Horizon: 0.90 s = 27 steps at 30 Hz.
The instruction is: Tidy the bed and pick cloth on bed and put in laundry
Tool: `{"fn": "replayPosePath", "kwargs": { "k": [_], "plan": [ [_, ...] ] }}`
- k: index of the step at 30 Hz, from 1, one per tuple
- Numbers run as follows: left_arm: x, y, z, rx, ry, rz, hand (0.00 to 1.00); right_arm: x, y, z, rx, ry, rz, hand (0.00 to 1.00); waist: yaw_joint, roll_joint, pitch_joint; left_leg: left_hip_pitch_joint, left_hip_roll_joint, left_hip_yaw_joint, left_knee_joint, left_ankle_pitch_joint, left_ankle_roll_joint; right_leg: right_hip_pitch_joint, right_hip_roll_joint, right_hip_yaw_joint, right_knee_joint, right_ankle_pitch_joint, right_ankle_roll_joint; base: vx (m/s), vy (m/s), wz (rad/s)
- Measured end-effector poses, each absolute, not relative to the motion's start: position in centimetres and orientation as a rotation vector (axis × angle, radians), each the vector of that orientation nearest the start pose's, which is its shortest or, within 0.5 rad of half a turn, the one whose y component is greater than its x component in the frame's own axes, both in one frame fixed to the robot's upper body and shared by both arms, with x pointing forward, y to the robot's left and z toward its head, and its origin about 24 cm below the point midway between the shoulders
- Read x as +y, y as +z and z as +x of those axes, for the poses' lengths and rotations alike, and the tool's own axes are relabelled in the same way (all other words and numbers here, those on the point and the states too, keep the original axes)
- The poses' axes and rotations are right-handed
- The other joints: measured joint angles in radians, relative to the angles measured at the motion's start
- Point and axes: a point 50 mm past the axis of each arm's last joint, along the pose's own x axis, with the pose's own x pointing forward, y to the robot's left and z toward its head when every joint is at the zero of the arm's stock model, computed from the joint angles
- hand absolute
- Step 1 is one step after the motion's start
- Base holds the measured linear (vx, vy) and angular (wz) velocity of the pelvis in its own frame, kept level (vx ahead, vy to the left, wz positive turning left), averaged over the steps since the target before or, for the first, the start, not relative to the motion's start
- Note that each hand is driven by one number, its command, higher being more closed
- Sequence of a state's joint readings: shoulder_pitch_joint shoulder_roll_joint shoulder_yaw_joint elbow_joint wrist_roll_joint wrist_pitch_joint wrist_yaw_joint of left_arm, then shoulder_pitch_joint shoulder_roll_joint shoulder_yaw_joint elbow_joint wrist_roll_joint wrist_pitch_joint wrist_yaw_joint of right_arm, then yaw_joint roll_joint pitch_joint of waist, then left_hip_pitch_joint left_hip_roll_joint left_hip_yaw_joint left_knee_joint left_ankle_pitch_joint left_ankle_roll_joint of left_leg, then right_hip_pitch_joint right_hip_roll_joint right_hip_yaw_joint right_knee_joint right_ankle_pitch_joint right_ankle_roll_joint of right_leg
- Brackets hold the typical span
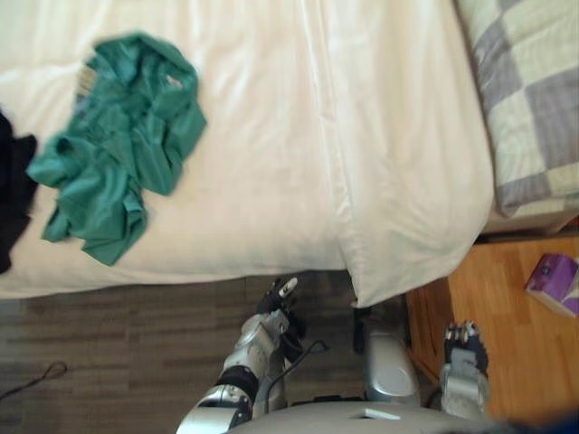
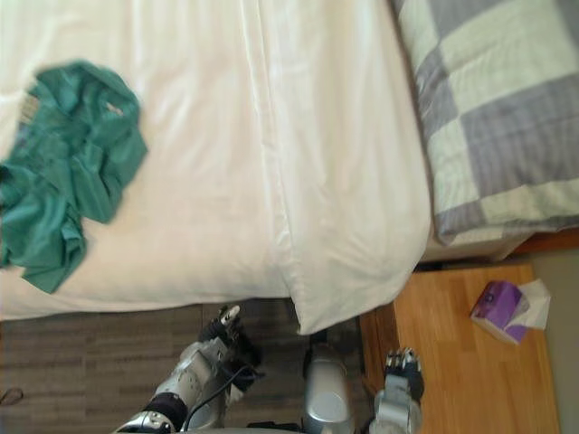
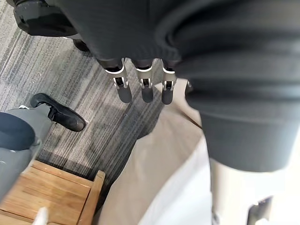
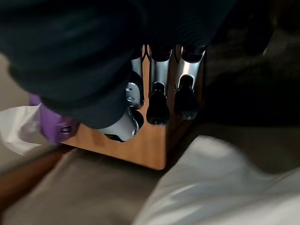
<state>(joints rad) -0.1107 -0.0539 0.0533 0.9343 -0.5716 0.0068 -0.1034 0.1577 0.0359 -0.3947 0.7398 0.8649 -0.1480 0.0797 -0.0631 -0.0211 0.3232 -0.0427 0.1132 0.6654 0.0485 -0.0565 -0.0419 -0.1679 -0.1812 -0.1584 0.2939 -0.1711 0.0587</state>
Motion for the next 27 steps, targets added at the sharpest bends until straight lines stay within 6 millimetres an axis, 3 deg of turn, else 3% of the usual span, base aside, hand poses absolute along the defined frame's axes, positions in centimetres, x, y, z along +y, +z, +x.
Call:
{"fn": "replayPosePath", "kwargs": {
  "k": [1, 2, 4, 6, 7, 9, 10, 13, 15, 16, 17, 19, 20, 21, 22, 23, 24, 25, 26, 27],
  "plan": [
    [13.1, -13.1, 17.9, 0.838, 0.131, -0.59, 0.0, -20.5, -14.2, 10.4, 0.741, -0.598, 0.667, 0.0, 0.001, -0.007, -0.041, 0.032, -0.008, -0.03, -0.027, 0.011, -0.003, 0.044, -0.004, -0.038, -0.003, -0.008, 0.012, 0.06, -0.019, 0.59],
    [13.4, -13.5, 17.1, 0.869, 0.128, -0.557, 0.0, -19.5, -15.0, 9.6, 0.863, -0.493, 0.548, 0.0, 0.002, -0.013, -0.062, 0.042, -0.015, -0.058, -0.04, 0.015, -0.002, 0.065, -0.01, -0.06, 0.002, -0.019, 0.019, 0.06, -0.033, 0.8],
    [14.0, -14.1, 15.7, 0.929, 0.119, -0.495, 0.0, -19.5, -15.2, 9.4, 0.943, -0.36, 0.36, 0.0, 0.003, -0.031, -0.088, 0.048, -0.036, -0.126, -0.048, 0.021, 0.005, 0.096, -0.02, -0.082, 0.018, -0.045, 0.024, 0.02, -0.043, 0.89],
    [14.5, -14.4, 15.1, 0.953, 0.101, -0.423, 0.0, -19.8, -15.4, 9.1, 0.976, -0.322, 0.311, 0.0, 0.009, -0.03, -0.087, 0.054, -0.046, -0.163, -0.049, 0.028, 0.01, 0.133, -0.026, -0.107, 0.011, -0.048, 0.02, 0.0, -0.005, 0.7],
    [15.2, -14.4, 15.2, 0.946, 0.087, -0.355, 0.0, -20.0, -15.6, 9.0, 0.995, -0.312, 0.298, 0.0, 0.026, -0.032, -0.088, 0.058, -0.055, -0.179, -0.034, 0.024, 0.012, 0.149, -0.032, -0.107, 0.001, -0.055, 0.008, -0.03, 0.024, 0.41],
    [16.0, -14.3, 15.2, 0.919, 0.108, -0.293, 0.0, -20.5, -15.6, 9.7, 1.01, -0.274, 0.271, 0.0, 0.025, -0.026, -0.084, -0.01, -0.04, -0.203, 0.115, -0.046, 0.019, 0.161, -0.05, -0.116, 0.016, -0.075, 0.021, -0.06, 0.031, 0.36],
    [16.2, -14.1, 15.4, 0.896, 0.133, -0.278, 0.0, -21.3, -15.3, 10.3, 1.002, -0.253, 0.249, 0.0, 0.015, -0.004, -0.07, -0.067, -0.015, -0.22, 0.246, -0.099, 0.022, 0.161, -0.061, -0.136, 0.046, -0.094, 0.033, -0.11, 0.055, 0.43],
    [17.0, -14.0, 15.5, 0.862, 0.167, -0.26, 0.0, -22.3, -15.1, 10.5, 1.003, -0.263, 0.233, 0.0, 0.017, 0.026, -0.052, -0.124, 0.001, -0.237, 0.394, -0.129, 0.032, 0.137, -0.11, -0.156, 0.164, -0.146, 0.047, -0.15, 0.062, 0.38],
    [17.9, -14.1, 14.9, 0.86, 0.189, -0.234, 0.0, -22.6, -15.1, 10.4, 1.007, -0.291, 0.239, 0.0, 0.018, 0.024, -0.055, -0.135, -0.025, -0.241, 0.37, -0.143, 0.039, 0.103, -0.15, -0.147, 0.217, -0.186, 0.048, -0.15, 0.035, 0.27],
    [18.5, -14.0, 14.8, 0.855, 0.207, -0.217, 0.0, -22.5, -15.3, 10.2, 1.014, -0.306, 0.256, 0.0, 0.014, 0.007, -0.051, -0.156, -0.031, -0.239, 0.398, -0.156, 0.034, 0.076, -0.186, -0.144, 0.235, -0.189, 0.051, -0.09, -0.02, 0.16],
    [18.9, -14.1, 14.6, 0.859, 0.212, -0.208, 0.0, -22.8, -15.3, 10.0, 1.014, -0.336, 0.268, 0.0, 0.015, 0.013, -0.054, -0.17, -0.006, -0.243, 0.437, -0.17, 0.047, 0.069, -0.189, -0.136, 0.236, -0.183, 0.05, -0.07, -0.11, -0.07],
    [19.8, -14.8, 12.6, 0.911, 0.242, -0.185, 0.0, -23.5, -15.5, 9.0, 1.021, -0.407, 0.289, 0.0, -0.008, 0.022, -0.06, -0.163, 0.136, -0.329, 0.491, -0.182, 0.013, 0.063, -0.21, -0.098, 0.239, -0.167, 0.072, -0.03, -0.023, -0.26],
    [19.9, -14.8, 12.3, 0.906, 0.247, -0.182, 0.0, -23.9, -15.5, 8.7, 1.019, -0.429, 0.292, 0.0, -0.012, 0.031, -0.065, -0.164, 0.176, -0.36, 0.475, -0.178, 0.005, 0.053, -0.213, -0.089, 0.244, -0.163, 0.082, -0.05, 0.164, -0.22],
    [20.0, -14.8, 12.1, 0.898, 0.254, -0.175, 0.0, -24.2, -15.6, 8.2, 1.02, -0.46, 0.302, 0.0, -0.012, 0.04, -0.07, -0.164, 0.223, -0.404, 0.453, -0.175, 0.001, 0.034, -0.221, -0.068, 0.255, -0.159, 0.098, -0.04, 0.386, -0.21],
    [20.0, -14.8, 12.4, 0.887, 0.241, -0.162, 0.0, -24.7, -15.6, 7.7, 1.013, -0.506, 0.318, 0.0, -0.016, 0.046, -0.074, -0.156, 0.269, -0.448, 0.426, -0.165, -0.016, 0.019, -0.251, -0.044, 0.271, -0.148, 0.141, -0.02, 0.423, -0.17],
    [19.7, -14.8, 12.4, 0.889, 0.223, -0.16, 0.0, -24.8, -15.6, 7.5, 1.011, -0.519, 0.324, 0.0, -0.02, 0.049, -0.076, -0.148, 0.273, -0.458, 0.41, -0.155, -0.044, 0.021, -0.263, -0.039, 0.268, -0.139, 0.16, 0.01, 0.62, 0.01],
    [18.7, -14.9, 12.4, 0.9, 0.166, -0.151, 0.0, -25.1, -15.6, 7.2, 1.008, -0.542, 0.325, 0.0, -0.036, 0.063, -0.084, -0.134, 0.268, -0.457, 0.378, -0.118, -0.125, 0.042, -0.292, -0.037, 0.238, -0.113, 0.184, 0.04, 0.654, 0.12],
    [18.9, -14.6, 13.6, 0.888, 0.093, -0.08, 0.0, -24.1, -15.9, 6.9, 1.019, -0.56, 0.36, 0.0, -0.03, 0.034, -0.082, -0.136, 0.228, -0.439, 0.43, -0.12, -0.205, 0.062, -0.341, -0.009, 0.21, -0.045, 0.161, 0.04, 0.672, 0.12],
    [18.8, -14.5, 13.9, 0.894, 0.071, -0.056, 0.0, -23.9, -16.0, 6.9, 1.018, -0.571, 0.375, 0.0, -0.025, 0.026, -0.081, -0.133, 0.211, -0.433, 0.439, -0.137, -0.201, 0.062, -0.352, -0.006, 0.201, 0.013, 0.086, 0.01, 0.653, 0.05],
    [18.7, -14.6, 13.9, 0.905, 0.06, -0.052, 0.0, -23.2, -16.2, 7.0, 1.022, -0.569, 0.395, 0.0, -0.026, 0.032, -0.083, -0.127, 0.203, -0.42, 0.443, -0.15, -0.173, 0.054, -0.35, -0.018, 0.19, 0.117, -0.059, 0.01, 0.607, -0.19]
  ]
}}
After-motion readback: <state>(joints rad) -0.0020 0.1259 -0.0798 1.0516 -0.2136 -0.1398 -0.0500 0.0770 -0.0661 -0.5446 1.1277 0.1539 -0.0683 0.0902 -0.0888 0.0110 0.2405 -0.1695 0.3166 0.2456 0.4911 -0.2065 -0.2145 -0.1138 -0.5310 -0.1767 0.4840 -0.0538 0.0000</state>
